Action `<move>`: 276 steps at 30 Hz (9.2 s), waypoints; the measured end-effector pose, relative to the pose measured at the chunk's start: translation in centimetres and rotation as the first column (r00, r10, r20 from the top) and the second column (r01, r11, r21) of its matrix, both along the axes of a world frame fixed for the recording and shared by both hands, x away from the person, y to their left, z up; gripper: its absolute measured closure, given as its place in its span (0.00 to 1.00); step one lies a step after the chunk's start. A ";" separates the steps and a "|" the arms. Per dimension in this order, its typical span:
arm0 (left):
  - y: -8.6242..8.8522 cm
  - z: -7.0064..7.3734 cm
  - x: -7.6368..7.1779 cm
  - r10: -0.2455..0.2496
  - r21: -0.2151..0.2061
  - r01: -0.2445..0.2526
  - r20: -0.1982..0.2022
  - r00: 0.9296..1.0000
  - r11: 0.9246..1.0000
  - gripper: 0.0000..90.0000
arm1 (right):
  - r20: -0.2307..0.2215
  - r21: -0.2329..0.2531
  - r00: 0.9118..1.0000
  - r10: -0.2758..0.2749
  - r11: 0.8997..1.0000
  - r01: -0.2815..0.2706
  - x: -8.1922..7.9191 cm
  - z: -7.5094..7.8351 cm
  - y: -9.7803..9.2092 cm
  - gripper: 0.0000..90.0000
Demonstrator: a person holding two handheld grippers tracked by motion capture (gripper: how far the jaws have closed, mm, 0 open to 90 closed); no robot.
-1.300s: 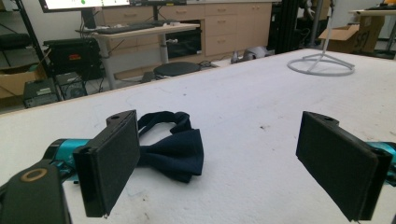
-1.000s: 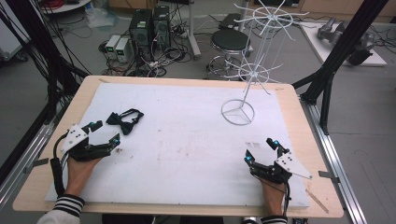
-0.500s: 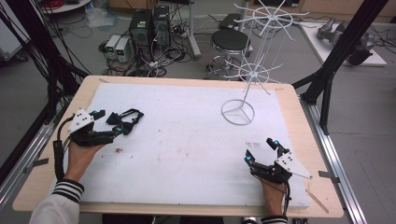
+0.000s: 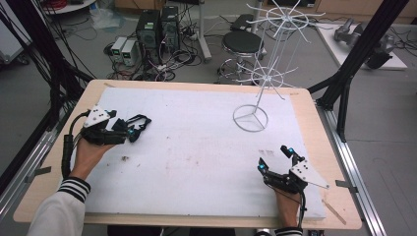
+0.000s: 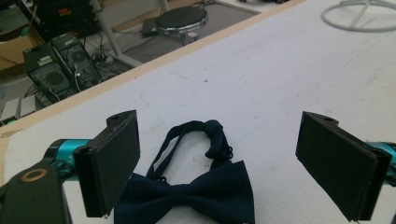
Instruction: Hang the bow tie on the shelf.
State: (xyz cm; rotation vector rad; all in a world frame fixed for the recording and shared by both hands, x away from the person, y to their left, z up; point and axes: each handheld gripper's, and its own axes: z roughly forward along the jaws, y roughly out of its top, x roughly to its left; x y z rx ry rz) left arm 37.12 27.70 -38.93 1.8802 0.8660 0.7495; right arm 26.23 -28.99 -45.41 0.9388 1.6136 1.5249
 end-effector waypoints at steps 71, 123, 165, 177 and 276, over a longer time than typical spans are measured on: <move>-5.4 -2.0 7.8 0.110 0.341 0.066 -0.472 0.875 0.938 0.51 | -0.002 0.020 1.000 -0.007 1.000 0.007 -0.1 0.0 -0.1 0.10; -5.3 -1.6 7.8 0.108 0.263 0.026 -0.483 0.869 0.964 0.90 | 0.005 0.022 1.000 -0.007 1.000 0.007 -0.1 0.0 -0.2 0.10; -6.8 2.5 4.9 -0.225 -0.215 0.184 -0.185 0.957 0.959 0.90 | 0.006 0.023 1.000 -0.008 1.000 0.008 -0.1 0.0 -0.1 0.10; -9.6 4.8 4.8 -0.276 -0.264 0.242 -0.101 0.956 0.934 0.90 | 0.009 0.022 1.000 -0.007 1.000 0.007 -0.1 0.0 -0.2 0.10; -26.1 9.7 10.3 -0.433 -0.377 0.432 0.085 0.897 0.820 0.91 | 0.017 0.033 1.000 -0.005 0.999 0.005 -0.1 -0.1 -0.3 0.10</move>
